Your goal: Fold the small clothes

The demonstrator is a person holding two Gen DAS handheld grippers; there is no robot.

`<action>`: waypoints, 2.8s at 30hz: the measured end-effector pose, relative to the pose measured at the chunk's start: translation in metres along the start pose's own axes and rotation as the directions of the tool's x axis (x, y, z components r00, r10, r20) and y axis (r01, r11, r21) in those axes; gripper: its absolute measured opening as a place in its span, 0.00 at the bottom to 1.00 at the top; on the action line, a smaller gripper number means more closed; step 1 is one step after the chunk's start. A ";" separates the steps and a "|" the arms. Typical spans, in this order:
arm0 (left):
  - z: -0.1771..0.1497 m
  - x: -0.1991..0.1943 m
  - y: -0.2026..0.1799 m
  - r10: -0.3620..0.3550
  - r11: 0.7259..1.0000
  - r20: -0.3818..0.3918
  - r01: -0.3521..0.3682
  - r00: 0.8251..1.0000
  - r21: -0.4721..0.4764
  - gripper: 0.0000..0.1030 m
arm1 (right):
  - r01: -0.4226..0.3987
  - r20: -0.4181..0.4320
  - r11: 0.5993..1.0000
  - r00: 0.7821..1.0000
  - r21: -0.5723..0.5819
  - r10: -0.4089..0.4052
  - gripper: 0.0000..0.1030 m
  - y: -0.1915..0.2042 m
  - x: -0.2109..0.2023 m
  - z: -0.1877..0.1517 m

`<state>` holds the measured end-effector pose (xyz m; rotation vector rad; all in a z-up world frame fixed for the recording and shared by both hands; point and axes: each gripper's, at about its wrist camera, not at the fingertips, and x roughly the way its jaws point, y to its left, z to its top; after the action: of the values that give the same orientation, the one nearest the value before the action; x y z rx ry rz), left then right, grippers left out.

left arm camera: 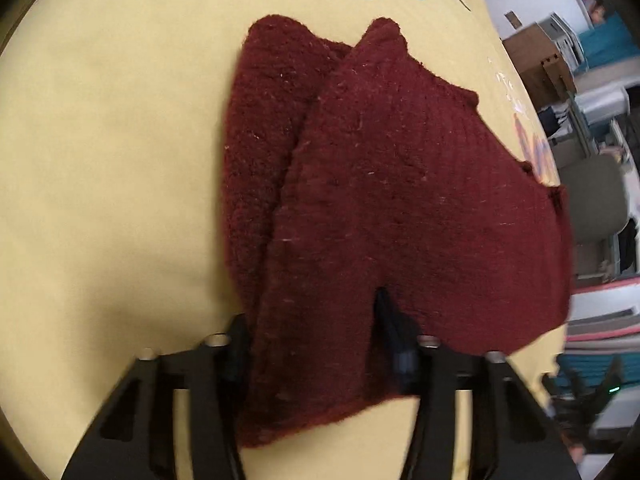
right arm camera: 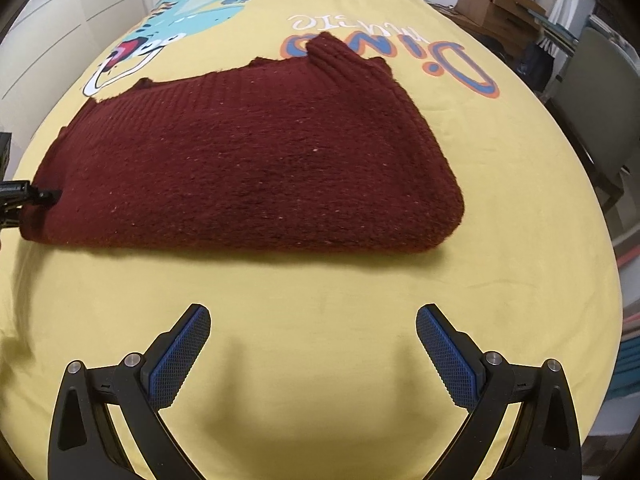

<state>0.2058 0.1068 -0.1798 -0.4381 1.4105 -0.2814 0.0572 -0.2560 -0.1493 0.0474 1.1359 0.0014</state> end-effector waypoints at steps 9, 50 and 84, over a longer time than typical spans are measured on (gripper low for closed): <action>0.018 -0.057 -0.070 -0.019 0.990 0.015 0.017 1.000 0.141 0.29 | -0.010 0.039 0.998 0.999 0.059 0.008 1.00 -0.024 -0.011 0.007; -0.039 0.092 -0.352 0.250 0.864 -0.013 -0.217 0.968 0.455 0.83 | 0.020 0.004 0.959 1.000 0.283 -0.022 1.00 -0.156 -0.014 0.006; -0.036 -0.015 -0.200 0.172 0.934 0.126 -0.202 0.977 0.294 0.99 | -0.147 -0.275 0.986 0.947 0.080 0.164 0.92 0.004 0.025 0.164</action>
<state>0.1818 -0.0684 -0.0789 -0.0598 1.2750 -0.3123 0.2167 -0.2573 -0.1031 0.1945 1.4144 0.1189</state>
